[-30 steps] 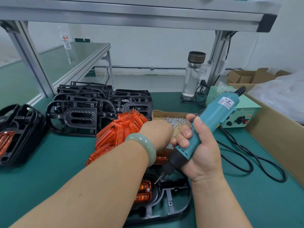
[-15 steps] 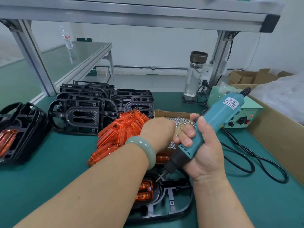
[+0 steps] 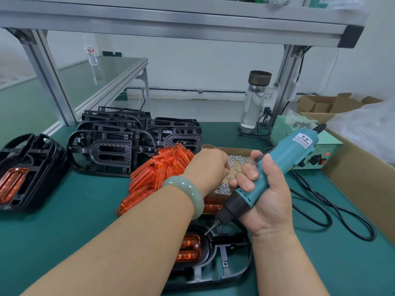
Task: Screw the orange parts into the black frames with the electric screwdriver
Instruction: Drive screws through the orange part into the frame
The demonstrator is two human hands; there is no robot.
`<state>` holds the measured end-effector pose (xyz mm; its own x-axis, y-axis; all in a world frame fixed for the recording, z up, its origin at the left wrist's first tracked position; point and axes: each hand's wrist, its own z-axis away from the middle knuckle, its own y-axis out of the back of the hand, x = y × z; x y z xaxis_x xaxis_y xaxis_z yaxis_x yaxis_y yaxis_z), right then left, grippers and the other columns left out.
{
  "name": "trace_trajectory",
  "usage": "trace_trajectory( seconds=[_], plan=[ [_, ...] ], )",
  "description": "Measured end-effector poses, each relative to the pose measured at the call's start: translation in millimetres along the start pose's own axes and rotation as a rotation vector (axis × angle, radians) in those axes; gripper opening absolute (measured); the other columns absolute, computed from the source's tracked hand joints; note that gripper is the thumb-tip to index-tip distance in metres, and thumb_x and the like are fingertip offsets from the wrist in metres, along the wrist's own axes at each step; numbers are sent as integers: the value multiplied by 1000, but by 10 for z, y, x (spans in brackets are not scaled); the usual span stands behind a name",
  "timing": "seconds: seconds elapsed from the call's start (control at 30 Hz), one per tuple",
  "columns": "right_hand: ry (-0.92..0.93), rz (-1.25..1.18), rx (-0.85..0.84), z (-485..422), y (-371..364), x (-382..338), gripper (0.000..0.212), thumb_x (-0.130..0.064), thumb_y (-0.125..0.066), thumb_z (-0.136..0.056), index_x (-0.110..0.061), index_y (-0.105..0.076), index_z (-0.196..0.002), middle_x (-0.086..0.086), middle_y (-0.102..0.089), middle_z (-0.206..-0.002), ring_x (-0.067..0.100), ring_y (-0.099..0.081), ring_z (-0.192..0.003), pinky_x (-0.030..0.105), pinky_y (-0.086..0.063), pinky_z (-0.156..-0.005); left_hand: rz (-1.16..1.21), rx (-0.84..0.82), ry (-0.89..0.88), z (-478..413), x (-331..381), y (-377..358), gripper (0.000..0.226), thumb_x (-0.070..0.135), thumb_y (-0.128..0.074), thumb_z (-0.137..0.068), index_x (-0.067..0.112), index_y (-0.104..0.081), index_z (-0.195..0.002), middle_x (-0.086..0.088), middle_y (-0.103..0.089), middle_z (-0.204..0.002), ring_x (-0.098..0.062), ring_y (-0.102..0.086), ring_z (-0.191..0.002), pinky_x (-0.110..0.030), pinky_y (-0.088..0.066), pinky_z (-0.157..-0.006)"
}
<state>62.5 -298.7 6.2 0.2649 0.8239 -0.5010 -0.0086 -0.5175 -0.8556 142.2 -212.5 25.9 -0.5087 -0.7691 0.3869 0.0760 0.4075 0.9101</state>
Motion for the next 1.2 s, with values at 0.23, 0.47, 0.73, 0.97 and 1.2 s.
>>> trace_trajectory(
  seconds=[0.23,0.47,0.73,0.97,1.2],
  plan=[
    [6,6,16,-22,17,-6,14,-30,-53,-81,-19,-53,-90,-8,-41,-54,5,-41,-39,20,-46,-51,60,50,0,8,-73,53,25,14,-57,-90,22,-68,-111,0,-68,-110,-15,-59,-102,-19,-39,-88],
    [43,-12,27,-5,6,11,14,-30,-55,-81,-20,-53,-90,-8,-43,-55,4,-41,-40,21,-47,-52,361,290,66,382,-211,390,22,12,-59,-84,29,-73,-88,21,-64,-71,4,-60,-68,-4,-41,-61],
    [64,-64,77,17,-46,110,13,-31,-56,-82,-21,-54,-90,-9,-44,-56,4,-43,-40,21,-49,-54,910,527,285,1175,-502,225,28,2,-71,-75,29,-74,-76,3,-68,-66,-5,-58,-60,-16,-50,-58],
    [60,-117,137,37,-90,213,13,-32,-59,-79,-22,-54,-86,-10,-45,-56,3,-43,-41,19,-49,-55,1450,397,478,1359,-468,128,10,15,-71,-62,17,-76,-70,-3,-65,-62,-9,-59,-54,-16,-49,-47],
    [96,-140,207,32,-111,245,16,-31,-62,-76,-21,-53,-85,-10,-45,-56,4,-44,-41,20,-50,-55,1675,435,498,1360,-397,150,20,3,-68,-56,10,-68,-76,-10,-67,-66,-14,-64,-54,-18,-51,-47]
  ],
)
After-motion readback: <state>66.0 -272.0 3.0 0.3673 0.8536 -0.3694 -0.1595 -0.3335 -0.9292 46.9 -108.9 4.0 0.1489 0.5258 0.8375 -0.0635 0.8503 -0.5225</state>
